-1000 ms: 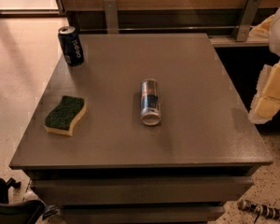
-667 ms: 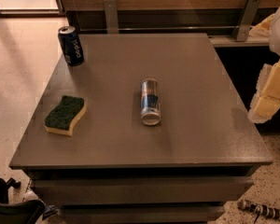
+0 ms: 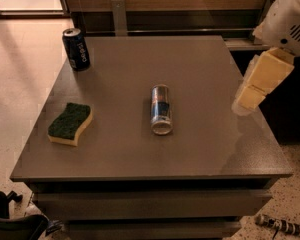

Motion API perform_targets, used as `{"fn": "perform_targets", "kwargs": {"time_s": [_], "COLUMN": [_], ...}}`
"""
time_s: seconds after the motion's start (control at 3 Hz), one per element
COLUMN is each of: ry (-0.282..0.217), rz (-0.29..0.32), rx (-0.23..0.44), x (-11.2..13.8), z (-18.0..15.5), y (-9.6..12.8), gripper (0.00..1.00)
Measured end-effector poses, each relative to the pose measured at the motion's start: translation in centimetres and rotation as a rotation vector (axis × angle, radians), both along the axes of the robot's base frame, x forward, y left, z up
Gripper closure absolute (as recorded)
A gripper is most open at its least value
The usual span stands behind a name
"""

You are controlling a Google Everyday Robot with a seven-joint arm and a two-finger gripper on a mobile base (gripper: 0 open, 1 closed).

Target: Place redbull can upright

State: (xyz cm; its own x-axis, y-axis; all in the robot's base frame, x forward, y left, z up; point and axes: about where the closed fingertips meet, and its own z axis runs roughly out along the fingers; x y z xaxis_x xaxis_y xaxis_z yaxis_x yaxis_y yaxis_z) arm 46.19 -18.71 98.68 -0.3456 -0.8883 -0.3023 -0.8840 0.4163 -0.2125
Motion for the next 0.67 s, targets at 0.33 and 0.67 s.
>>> {"fn": "perform_targets", "kwargs": {"time_s": [0.33,0.67], "ry": [0.055,0.095], "rz": [-0.107,-0.276], "rx": [0.037,0.037], "x": [3.6,7.8], "z": [-0.6,-1.7], "y": [2.5,5.0], "gripper": [0.00,0.00]}}
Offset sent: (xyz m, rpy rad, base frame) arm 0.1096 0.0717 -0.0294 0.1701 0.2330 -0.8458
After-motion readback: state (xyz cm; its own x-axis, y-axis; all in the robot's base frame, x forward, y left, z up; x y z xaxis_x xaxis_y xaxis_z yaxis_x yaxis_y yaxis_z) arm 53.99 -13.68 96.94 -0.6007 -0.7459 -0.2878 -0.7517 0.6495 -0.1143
